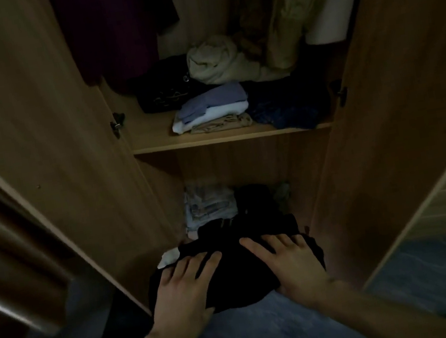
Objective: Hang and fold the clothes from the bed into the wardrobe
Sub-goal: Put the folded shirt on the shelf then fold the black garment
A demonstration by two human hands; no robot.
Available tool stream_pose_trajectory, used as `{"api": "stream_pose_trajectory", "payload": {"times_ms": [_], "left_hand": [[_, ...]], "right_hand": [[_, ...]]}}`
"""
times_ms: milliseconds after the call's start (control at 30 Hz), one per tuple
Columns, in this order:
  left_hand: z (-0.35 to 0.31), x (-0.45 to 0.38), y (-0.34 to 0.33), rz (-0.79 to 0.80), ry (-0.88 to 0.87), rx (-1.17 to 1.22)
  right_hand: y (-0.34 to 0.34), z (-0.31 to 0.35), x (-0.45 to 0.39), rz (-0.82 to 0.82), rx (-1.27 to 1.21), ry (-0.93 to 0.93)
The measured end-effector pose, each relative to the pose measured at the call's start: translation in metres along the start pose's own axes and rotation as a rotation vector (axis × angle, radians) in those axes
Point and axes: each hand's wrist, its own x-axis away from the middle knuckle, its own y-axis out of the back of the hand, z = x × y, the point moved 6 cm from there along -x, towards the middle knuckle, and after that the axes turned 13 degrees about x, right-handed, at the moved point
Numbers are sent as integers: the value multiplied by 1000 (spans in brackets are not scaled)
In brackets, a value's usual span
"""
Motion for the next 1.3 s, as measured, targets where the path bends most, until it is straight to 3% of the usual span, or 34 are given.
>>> {"api": "stream_pose_trajectory", "payload": {"times_ms": [433, 633, 767, 833, 1000, 1133, 1300], "left_hand": [[131, -183, -18, 29, 23, 83], [173, -252, -23, 18, -13, 93], [195, -289, -60, -5, -19, 106], [212, -311, -99, -47, -15, 86], [268, -371, -232, -146, 17, 43], [308, -418, -337, -222, 12, 18], [328, -453, -426, -257, -53, 26]], "right_hand": [[-49, -43, -207, 112, 45, -26], [-59, -59, -278, 102, 70, -27], [-94, -65, -315, 31, 143, 1], [-138, -69, -335, -21, 157, 29], [-306, -74, -401, 103, 134, 90], [-428, -79, -445, 16, 193, 100], [-529, -83, -459, -59, 193, 48]]}}
